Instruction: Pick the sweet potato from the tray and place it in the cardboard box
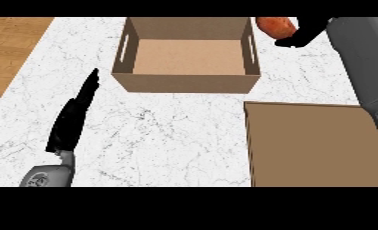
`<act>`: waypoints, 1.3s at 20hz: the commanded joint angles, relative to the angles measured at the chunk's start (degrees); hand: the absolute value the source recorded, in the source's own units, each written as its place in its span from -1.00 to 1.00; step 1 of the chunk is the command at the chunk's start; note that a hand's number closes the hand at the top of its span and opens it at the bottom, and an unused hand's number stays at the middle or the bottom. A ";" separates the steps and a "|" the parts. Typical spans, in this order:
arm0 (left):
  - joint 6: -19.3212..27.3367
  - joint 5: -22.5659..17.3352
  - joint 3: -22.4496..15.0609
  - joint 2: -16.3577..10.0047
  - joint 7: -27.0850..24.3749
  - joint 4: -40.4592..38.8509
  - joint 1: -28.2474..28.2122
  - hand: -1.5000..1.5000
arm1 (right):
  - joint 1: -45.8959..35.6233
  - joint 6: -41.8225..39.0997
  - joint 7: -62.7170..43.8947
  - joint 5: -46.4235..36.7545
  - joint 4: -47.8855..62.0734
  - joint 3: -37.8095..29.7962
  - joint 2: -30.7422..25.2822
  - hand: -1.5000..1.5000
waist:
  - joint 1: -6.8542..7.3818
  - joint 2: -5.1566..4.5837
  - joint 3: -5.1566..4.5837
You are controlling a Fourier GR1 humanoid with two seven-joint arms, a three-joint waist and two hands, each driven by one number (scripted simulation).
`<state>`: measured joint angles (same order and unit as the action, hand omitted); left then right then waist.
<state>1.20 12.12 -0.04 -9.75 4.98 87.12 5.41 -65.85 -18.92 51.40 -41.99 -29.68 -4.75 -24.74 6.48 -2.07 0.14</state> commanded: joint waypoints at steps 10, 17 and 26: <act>-0.65 -1.44 2.12 -0.79 0.56 -0.52 -0.16 0.00 | -13.55 -5.62 1.82 3.83 11.47 0.88 9.27 1.00 | -2.18 0.67 -0.15; 0.95 0.43 1.25 0.10 1.37 0.79 -1.74 0.00 | -17.55 -1.68 -3.26 1.71 15.05 3.29 16.88 1.00 | -3.08 0.95 -0.18; 0.47 -0.19 0.93 0.72 -0.84 2.06 -3.76 0.00 | -18.59 4.99 -9.41 -2.16 19.92 6.92 24.56 1.00 | -1.85 0.72 -0.23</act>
<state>2.03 12.17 1.33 -9.33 4.83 87.96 2.76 -84.88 -16.58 43.53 -42.45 -11.78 0.30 -2.91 3.92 -1.26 -0.07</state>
